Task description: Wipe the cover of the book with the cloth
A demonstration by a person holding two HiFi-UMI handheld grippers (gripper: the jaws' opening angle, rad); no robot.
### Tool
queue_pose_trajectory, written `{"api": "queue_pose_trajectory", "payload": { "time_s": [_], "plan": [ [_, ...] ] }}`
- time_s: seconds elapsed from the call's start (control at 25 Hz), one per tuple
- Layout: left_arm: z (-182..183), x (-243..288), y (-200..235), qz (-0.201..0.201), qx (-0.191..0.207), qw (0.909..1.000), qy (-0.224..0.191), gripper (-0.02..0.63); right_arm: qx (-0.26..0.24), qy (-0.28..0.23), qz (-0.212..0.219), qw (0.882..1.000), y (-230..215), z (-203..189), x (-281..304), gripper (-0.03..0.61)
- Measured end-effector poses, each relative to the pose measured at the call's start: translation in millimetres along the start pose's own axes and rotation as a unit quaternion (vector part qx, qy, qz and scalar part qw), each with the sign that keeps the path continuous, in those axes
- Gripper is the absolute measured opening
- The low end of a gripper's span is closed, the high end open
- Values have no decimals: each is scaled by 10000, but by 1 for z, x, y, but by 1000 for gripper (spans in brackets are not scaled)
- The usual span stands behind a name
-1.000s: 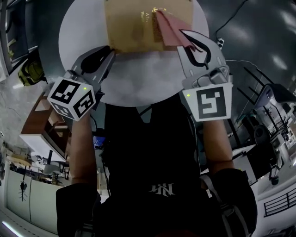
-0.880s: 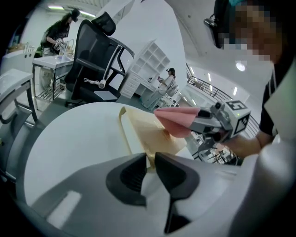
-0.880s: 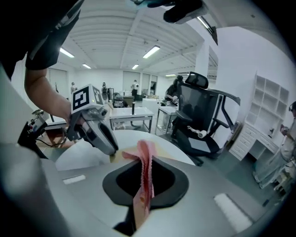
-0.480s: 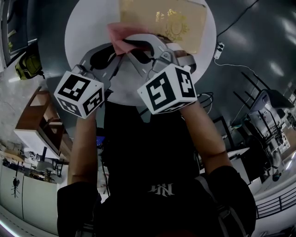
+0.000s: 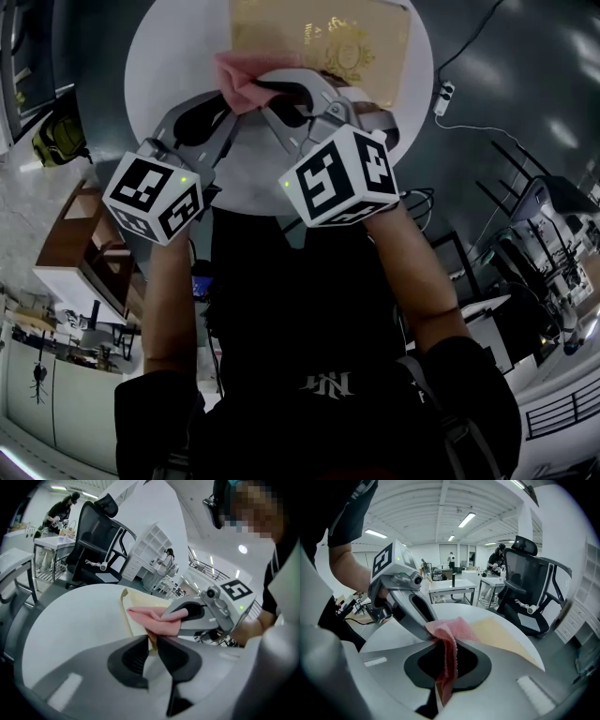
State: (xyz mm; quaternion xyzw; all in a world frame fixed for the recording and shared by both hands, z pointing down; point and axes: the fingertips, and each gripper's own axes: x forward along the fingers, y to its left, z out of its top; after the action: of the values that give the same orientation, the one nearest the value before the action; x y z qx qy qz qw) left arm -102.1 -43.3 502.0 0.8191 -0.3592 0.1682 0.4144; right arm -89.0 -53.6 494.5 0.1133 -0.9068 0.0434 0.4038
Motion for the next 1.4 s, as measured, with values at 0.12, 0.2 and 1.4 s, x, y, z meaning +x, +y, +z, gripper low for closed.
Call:
{"api": "queue_pose_trajectory", "payload": {
  "time_s": [0.12, 0.2, 1.4],
  "plan": [
    [-1, 0, 1, 10, 13, 10000, 28, 60, 141, 33, -136, 9998, -7, -15, -10, 12],
    [-1, 0, 0, 21, 34, 10000, 55, 61, 234, 71, -242, 9994, -13, -25, -20, 12],
    [2, 0, -3, 137, 67, 9998, 87, 60, 1128, 868, -2048, 9684, -97, -149, -148, 11]
  ]
}}
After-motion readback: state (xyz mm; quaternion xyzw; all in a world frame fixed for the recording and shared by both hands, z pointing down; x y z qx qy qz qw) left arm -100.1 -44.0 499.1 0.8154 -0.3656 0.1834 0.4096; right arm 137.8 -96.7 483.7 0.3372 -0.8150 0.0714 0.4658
